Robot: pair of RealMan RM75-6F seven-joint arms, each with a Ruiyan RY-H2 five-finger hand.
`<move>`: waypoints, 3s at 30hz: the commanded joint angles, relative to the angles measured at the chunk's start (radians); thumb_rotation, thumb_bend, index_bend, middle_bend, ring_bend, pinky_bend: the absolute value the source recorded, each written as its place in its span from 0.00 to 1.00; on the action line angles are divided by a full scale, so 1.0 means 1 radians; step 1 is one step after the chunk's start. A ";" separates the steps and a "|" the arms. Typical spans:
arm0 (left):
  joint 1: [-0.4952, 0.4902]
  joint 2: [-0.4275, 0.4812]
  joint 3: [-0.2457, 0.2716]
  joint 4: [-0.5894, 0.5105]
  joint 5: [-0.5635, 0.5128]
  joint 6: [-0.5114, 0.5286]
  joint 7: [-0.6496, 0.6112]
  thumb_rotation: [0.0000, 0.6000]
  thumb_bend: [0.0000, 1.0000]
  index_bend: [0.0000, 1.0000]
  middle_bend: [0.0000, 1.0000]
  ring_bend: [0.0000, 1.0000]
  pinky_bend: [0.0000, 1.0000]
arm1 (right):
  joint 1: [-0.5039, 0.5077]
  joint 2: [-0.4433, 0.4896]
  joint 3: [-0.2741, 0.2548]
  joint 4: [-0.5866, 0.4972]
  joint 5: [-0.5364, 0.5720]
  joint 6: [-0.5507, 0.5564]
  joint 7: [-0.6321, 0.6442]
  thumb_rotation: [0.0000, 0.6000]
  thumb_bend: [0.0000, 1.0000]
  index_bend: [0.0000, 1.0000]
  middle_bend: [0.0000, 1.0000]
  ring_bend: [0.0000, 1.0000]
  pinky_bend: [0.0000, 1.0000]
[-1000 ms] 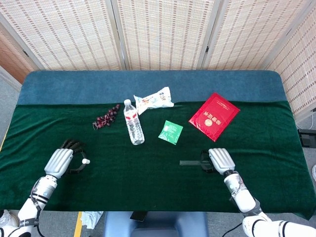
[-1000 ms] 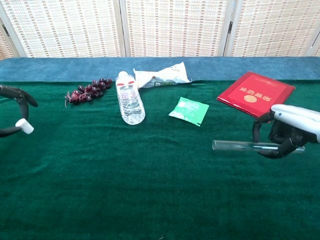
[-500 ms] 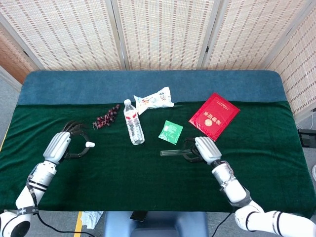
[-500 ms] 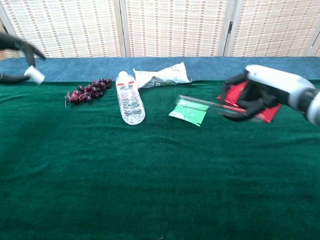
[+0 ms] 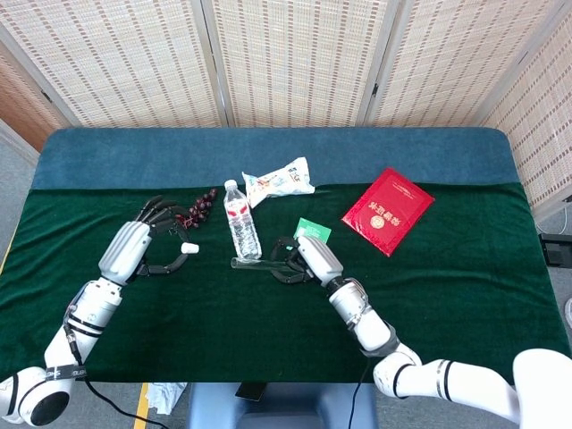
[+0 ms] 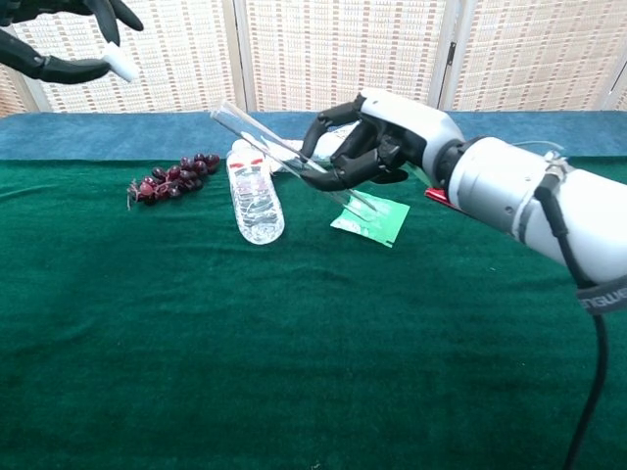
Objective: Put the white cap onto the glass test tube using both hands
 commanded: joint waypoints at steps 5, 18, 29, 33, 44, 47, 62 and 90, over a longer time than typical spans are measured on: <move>-0.008 -0.041 0.007 -0.017 0.020 0.040 0.064 1.00 0.53 0.61 0.29 0.15 0.00 | 0.019 -0.038 0.018 0.034 0.032 0.009 0.022 0.98 0.68 0.89 1.00 1.00 1.00; -0.047 -0.122 0.010 -0.004 0.014 0.045 0.142 1.00 0.53 0.61 0.29 0.15 0.00 | 0.043 -0.079 0.019 0.053 0.047 0.019 0.029 0.99 0.68 0.89 1.00 1.00 1.00; -0.049 -0.121 0.020 -0.008 0.016 0.052 0.146 1.00 0.53 0.61 0.29 0.15 0.00 | 0.046 -0.080 0.016 0.050 0.049 0.032 0.031 0.98 0.68 0.90 1.00 1.00 1.00; -0.049 -0.118 0.022 -0.011 0.017 0.055 0.145 1.00 0.53 0.61 0.29 0.15 0.00 | 0.047 -0.080 0.015 0.050 0.049 0.033 0.032 0.99 0.68 0.90 1.00 1.00 1.00; -0.054 -0.117 0.023 -0.008 0.013 0.053 0.140 1.00 0.53 0.61 0.29 0.15 0.00 | 0.052 -0.082 0.012 0.050 0.050 0.035 0.035 0.98 0.69 0.90 1.00 1.00 1.00; -0.054 -0.115 0.024 -0.008 0.012 0.055 0.138 1.00 0.53 0.61 0.29 0.15 0.00 | 0.052 -0.083 0.013 0.051 0.051 0.037 0.038 0.98 0.68 0.90 1.00 1.00 1.00; -0.056 -0.117 0.030 -0.005 0.015 0.057 0.131 1.00 0.53 0.61 0.29 0.15 0.00 | 0.059 -0.083 0.014 0.050 0.053 0.040 0.032 0.98 0.68 0.90 1.00 1.00 1.00; -0.064 -0.128 0.036 0.006 0.008 0.051 0.131 1.00 0.53 0.61 0.29 0.15 0.00 | 0.072 -0.094 0.024 0.037 0.053 0.057 0.029 0.99 0.68 0.90 1.00 1.00 1.00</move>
